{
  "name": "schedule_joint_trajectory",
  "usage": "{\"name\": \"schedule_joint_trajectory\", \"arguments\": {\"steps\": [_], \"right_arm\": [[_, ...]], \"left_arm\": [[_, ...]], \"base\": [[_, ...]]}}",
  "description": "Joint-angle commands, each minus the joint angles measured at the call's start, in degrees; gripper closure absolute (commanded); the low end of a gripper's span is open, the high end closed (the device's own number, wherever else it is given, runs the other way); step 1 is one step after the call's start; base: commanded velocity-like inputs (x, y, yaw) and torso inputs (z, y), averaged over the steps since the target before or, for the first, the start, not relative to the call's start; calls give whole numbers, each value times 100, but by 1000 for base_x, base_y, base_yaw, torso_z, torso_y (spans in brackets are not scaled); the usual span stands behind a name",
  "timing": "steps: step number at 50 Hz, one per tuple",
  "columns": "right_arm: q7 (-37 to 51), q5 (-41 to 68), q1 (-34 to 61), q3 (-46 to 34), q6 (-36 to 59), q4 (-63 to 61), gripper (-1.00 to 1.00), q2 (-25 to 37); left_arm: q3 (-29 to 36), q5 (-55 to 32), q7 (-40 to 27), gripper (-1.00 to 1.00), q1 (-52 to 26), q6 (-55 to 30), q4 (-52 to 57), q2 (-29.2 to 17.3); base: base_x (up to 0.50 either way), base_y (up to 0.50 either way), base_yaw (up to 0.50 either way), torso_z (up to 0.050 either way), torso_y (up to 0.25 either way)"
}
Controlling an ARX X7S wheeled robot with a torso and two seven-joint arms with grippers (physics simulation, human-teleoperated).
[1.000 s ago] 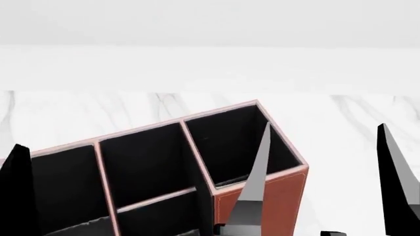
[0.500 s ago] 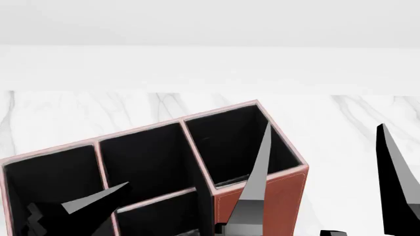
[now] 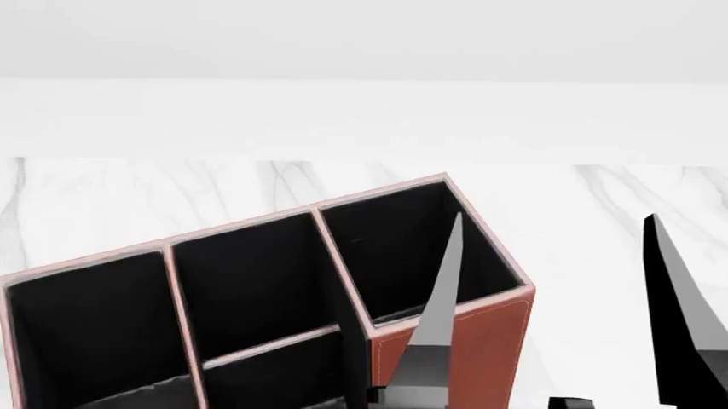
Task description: Pick up the book and place it in the front compartment of the caddy.
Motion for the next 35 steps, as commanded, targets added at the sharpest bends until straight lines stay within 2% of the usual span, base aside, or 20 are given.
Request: {"name": "schedule_joint_trajectory", "arguments": {"steps": [1, 10, 19, 35], "right_arm": [[-102, -112, 8, 105, 50, -122, -100, -57], [-56, -74, 22, 119, -2, -135, -100, -1], [-15, -98, 77, 58, 29, -169, -100, 49], [123, -89, 160, -53, 26, -225, -100, 179]], "left_arm": [[44, -543, 300, -100, -201, -415, -244, 348], [184, -1060, 424, -100, -410, -793, -320, 449], [147, -1792, 290, -100, -1048, -1291, -251, 522], [274, -2790, 577, -100, -1777, -2060, -639, 675]], "base": [[0, 0, 0, 0, 0], [0, 0, 0, 0, 0], [0, 0, 0, 0, 0], [0, 0, 0, 0, 0]]}}
